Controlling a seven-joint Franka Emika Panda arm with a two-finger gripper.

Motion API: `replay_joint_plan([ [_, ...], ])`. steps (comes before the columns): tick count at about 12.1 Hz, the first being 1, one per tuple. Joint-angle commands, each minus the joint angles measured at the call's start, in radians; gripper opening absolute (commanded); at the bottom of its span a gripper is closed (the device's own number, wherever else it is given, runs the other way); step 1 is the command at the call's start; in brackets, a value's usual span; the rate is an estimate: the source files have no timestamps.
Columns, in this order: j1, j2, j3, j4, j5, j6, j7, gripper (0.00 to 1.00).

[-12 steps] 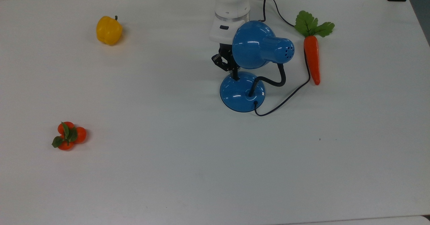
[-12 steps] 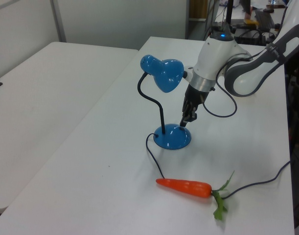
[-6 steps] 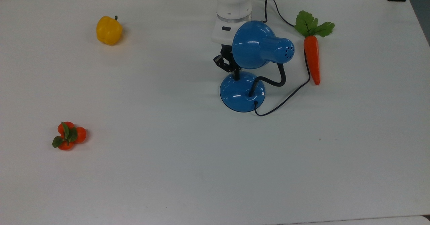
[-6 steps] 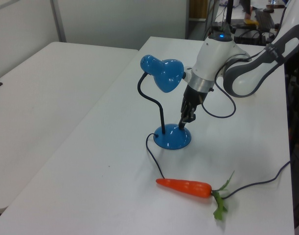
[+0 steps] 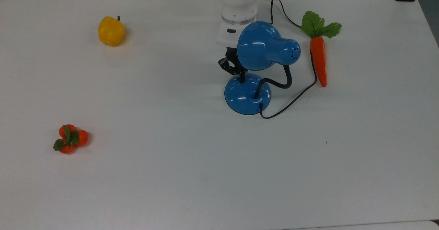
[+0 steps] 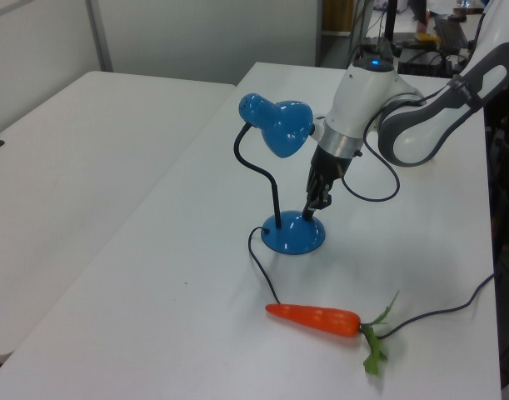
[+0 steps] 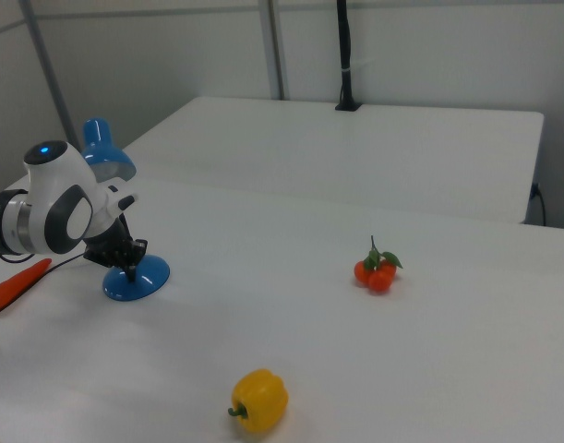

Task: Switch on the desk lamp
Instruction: 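Press down on the lamp base switch with the gripper tips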

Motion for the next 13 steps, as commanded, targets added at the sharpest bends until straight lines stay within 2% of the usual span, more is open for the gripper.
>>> replay_joint_plan([
  [1, 0.007, 0.028, 0.000, 0.013, 0.003, 0.029, -0.004, 0.00],
  [8, 0.004, 0.048, 0.009, 0.034, -0.002, 0.029, -0.014, 0.00],
  [13, 0.000, 0.020, 0.009, 0.033, 0.001, 0.011, -0.001, 0.00],
])
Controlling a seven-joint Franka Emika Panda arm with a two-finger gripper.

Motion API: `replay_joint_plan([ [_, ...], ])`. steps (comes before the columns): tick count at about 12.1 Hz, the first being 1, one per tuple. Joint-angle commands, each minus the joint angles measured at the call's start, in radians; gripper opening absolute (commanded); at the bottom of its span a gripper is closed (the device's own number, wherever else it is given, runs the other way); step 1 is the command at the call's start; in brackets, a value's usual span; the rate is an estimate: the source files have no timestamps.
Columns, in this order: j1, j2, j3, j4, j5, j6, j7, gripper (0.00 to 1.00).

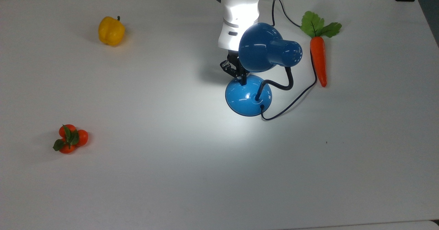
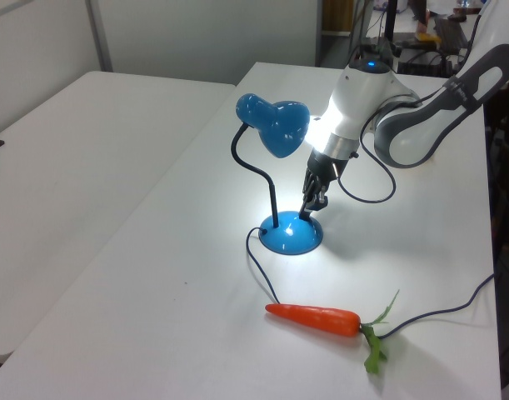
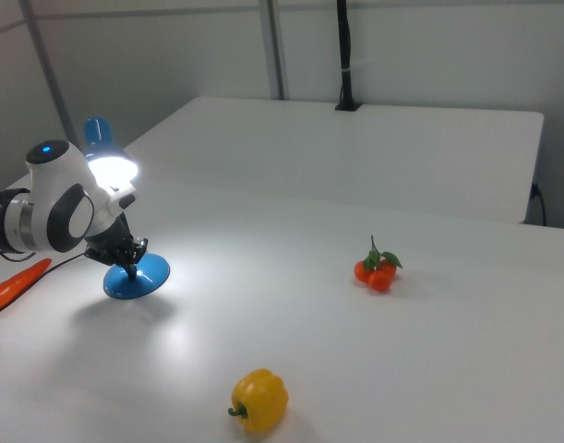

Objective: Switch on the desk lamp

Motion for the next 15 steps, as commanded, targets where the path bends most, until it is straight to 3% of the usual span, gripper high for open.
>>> replay_joint_plan([
  [1, -0.002, -0.019, 0.005, 0.006, 0.004, 0.000, 0.003, 0.00],
  [4, -0.023, -0.097, 0.003, 0.041, 0.005, -0.308, 0.002, 0.00],
  [6, -0.049, -0.105, 0.000, 0.124, 0.005, -0.531, 0.005, 0.00],
  [8, -0.078, -0.132, -0.001, 0.172, 0.007, -0.657, 0.025, 0.00],
  [11, -0.144, -0.169, -0.008, 0.320, -0.002, -0.926, 0.048, 0.00],
  [15, -0.250, -0.217, -0.011, 0.466, -0.006, -1.064, 0.100, 0.00],
])
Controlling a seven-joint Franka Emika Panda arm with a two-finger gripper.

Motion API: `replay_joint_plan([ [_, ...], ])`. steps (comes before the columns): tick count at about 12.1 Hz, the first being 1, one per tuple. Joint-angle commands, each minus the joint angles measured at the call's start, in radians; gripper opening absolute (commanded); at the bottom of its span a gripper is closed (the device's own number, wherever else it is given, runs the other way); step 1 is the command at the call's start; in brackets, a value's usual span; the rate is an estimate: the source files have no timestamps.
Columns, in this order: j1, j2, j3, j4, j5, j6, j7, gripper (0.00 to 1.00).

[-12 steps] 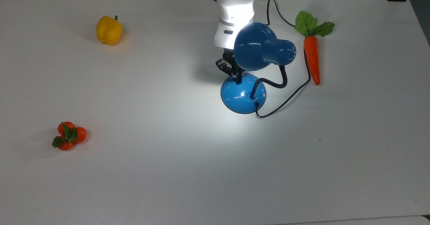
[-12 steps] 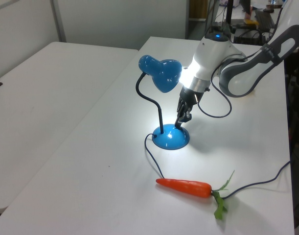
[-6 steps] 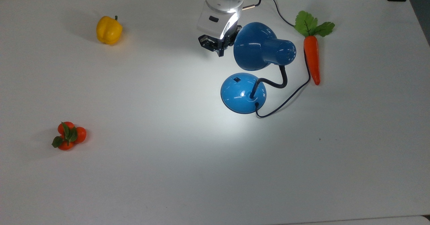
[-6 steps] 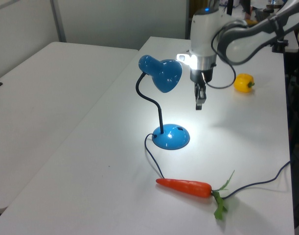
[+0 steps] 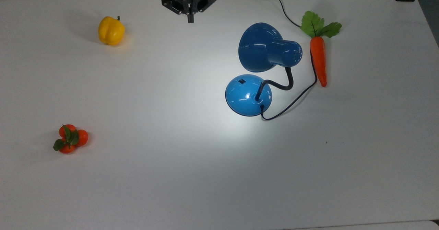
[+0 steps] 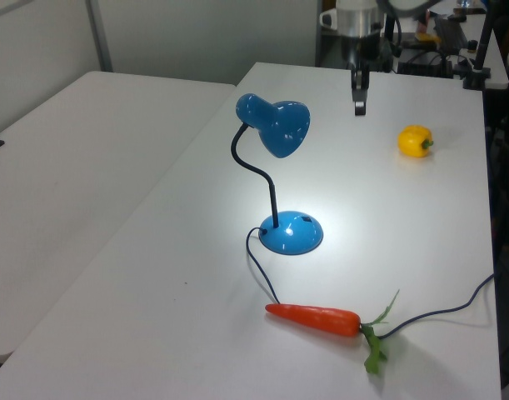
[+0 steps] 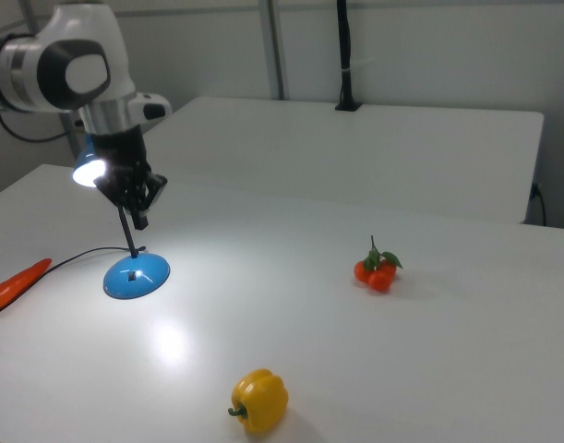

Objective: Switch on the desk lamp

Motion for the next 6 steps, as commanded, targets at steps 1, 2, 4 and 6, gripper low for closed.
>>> replay_joint_plan([
  [1, -0.053, -0.026, -0.002, 0.085, -0.006, -0.091, 0.040, 0.00],
  [2, -0.057, -0.036, -0.014, 0.109, -0.016, -0.117, 0.040, 0.00],
  [4, -0.045, -0.055, -0.057, 0.119, -0.026, -0.134, 0.040, 0.07],
  [6, -0.050, -0.066, -0.072, 0.119, -0.028, -0.133, 0.039, 0.43],
])
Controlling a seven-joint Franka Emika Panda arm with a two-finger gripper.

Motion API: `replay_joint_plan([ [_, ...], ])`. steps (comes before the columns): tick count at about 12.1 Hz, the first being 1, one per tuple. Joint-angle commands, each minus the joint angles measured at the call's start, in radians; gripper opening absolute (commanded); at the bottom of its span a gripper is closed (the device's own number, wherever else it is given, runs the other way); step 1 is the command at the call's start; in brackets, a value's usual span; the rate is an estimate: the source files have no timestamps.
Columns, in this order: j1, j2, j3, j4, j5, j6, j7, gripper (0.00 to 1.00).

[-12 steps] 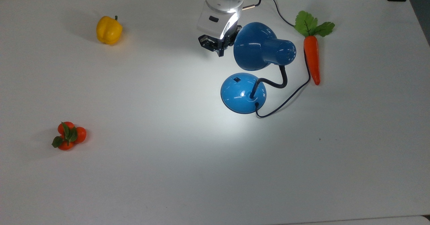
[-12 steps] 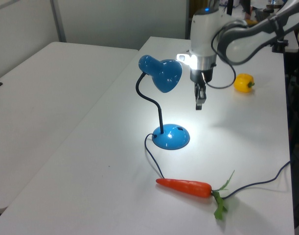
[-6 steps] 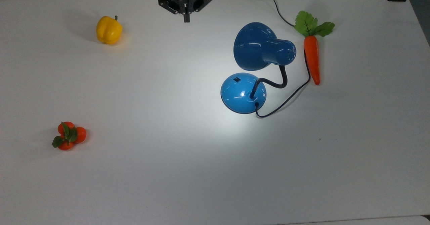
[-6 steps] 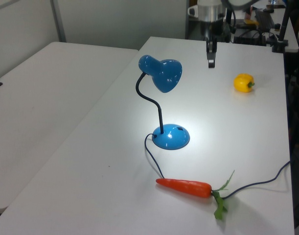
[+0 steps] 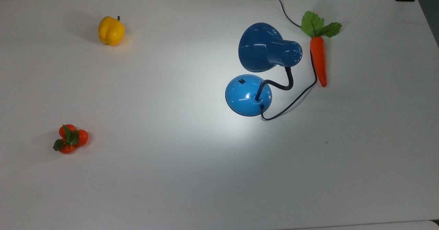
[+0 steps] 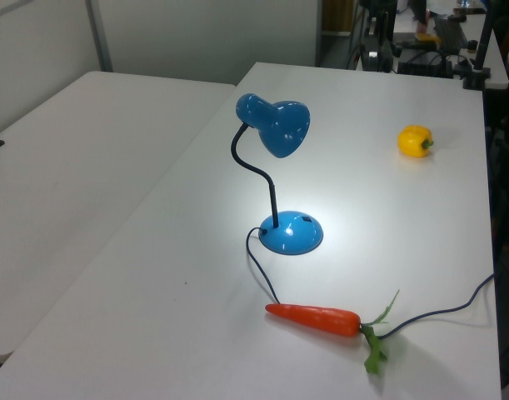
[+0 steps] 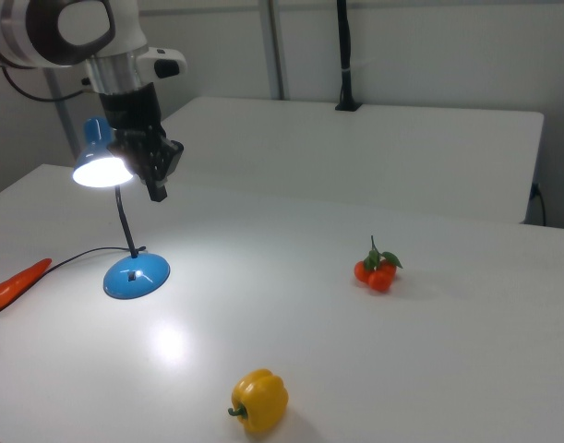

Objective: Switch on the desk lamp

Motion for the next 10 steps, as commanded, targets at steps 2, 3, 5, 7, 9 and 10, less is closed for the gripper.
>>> replay_joint_plan([
  [2, 0.011, -0.019, -0.026, 0.003, -0.014, -0.023, 0.020, 0.62],
  [3, 0.013, -0.019, -0.026, 0.003, -0.021, -0.026, 0.020, 0.67],
  [5, 0.014, -0.019, -0.025, 0.003, -0.026, -0.041, 0.023, 1.00],
  [7, 0.013, -0.019, -0.023, 0.003, -0.031, -0.050, 0.022, 1.00],
  [9, 0.017, -0.019, -0.023, 0.005, -0.031, -0.050, 0.025, 1.00],
  [10, 0.017, -0.019, -0.023, 0.005, -0.031, -0.050, 0.025, 1.00],
])
